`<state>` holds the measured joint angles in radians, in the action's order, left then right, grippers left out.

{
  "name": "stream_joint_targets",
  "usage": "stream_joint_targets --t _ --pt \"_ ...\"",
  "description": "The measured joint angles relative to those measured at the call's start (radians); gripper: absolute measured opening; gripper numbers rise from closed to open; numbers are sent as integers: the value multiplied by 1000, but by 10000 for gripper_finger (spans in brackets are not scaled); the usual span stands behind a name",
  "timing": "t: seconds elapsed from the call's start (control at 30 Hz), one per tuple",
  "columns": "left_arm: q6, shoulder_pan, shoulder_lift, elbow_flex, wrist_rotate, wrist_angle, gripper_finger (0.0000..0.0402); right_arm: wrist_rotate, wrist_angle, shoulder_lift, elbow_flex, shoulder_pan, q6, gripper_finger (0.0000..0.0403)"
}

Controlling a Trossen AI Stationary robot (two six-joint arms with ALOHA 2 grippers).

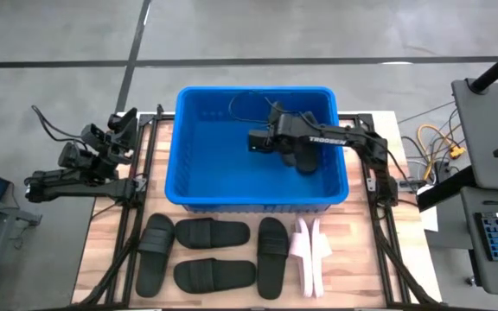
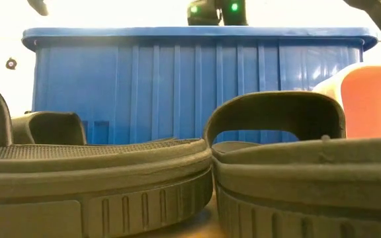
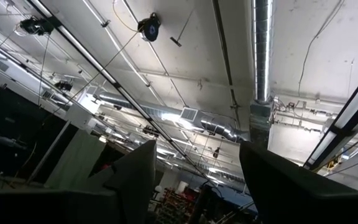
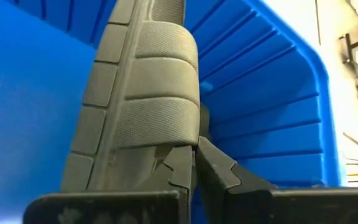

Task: Pick and place slides into bin
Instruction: Put the black slide into the blue bin

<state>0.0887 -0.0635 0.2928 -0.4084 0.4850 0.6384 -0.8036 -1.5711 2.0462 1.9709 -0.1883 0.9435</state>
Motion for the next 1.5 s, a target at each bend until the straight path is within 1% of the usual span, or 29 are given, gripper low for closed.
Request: stream_joint_targets --t 0.2,0.37,0.57,0.7,0.87,1.17,1.27,1.33,1.37,1.5 --pt "0 0 0 0 0 -3 217 -4 0 54 0 -2 -4 8" --pt "0 0 0 0 0 -2 217 -27 0 116 0 -4 -2 8" --pt "0 0 -2 0 0 -3 217 -27 0 177 -1 -6 -30 8" --pt "0 0 -7 0 0 -3 217 -27 0 209 -2 -11 -83 8" --pt "0 0 -8 0 0 -3 217 -25 1 231 -4 -23 -108 8" --pt "0 0 -8 0 -2 -4 217 25 10 226 7 -47 -149 12" --pt "0 0 -8 0 -2 -4 217 117 16 225 14 -65 -181 33" --pt "0 0 -8 0 -2 -4 217 193 16 225 17 -82 -186 57" --pt "0 0 -8 0 -2 -4 217 214 16 225 18 -88 -185 71" --pt "1 0 -8 0 -2 -5 217 225 20 225 19 -99 -185 133"
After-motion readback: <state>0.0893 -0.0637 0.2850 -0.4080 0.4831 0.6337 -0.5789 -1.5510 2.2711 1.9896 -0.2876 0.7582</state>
